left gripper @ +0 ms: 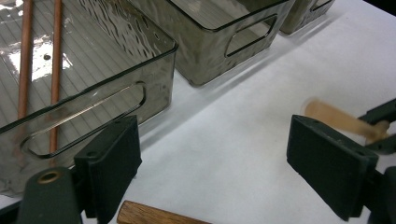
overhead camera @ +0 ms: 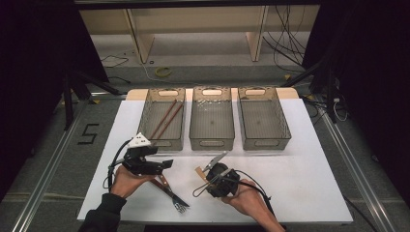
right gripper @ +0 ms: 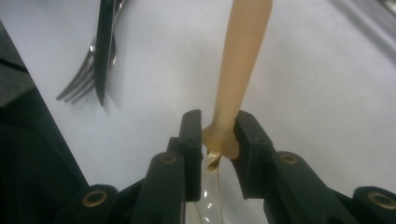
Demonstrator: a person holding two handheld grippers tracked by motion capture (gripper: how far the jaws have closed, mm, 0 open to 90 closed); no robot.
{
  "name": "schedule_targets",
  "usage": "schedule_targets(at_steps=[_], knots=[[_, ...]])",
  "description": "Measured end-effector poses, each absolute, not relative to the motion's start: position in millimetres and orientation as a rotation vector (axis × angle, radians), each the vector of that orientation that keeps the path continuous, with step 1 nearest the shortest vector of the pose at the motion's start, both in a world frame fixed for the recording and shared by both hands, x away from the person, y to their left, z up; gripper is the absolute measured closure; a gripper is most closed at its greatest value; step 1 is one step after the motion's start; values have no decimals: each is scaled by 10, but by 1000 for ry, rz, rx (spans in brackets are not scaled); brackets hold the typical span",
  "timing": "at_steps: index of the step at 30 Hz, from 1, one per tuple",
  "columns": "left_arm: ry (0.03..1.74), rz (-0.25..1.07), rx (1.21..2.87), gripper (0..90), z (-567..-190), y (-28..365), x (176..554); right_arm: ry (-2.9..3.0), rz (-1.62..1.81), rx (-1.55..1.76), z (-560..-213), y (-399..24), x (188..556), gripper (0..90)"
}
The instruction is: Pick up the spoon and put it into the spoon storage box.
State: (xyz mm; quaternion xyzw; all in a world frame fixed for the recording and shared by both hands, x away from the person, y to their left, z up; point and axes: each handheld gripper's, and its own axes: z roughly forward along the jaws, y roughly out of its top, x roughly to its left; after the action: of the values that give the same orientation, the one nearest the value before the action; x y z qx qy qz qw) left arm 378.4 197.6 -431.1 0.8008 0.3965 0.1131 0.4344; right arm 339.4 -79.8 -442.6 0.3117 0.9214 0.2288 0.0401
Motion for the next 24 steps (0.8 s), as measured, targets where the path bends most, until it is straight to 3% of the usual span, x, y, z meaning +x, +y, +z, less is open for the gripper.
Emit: schedule_targets(at_steps=[15,24], knots=[[979,284,1973,171,-4281,2006,3776,2727,904,1049,-4047,-1077,3742,769],[975,279,1964,170,-4274,2021,3772,2627,908,1109,-3847,-1178,4195,767]])
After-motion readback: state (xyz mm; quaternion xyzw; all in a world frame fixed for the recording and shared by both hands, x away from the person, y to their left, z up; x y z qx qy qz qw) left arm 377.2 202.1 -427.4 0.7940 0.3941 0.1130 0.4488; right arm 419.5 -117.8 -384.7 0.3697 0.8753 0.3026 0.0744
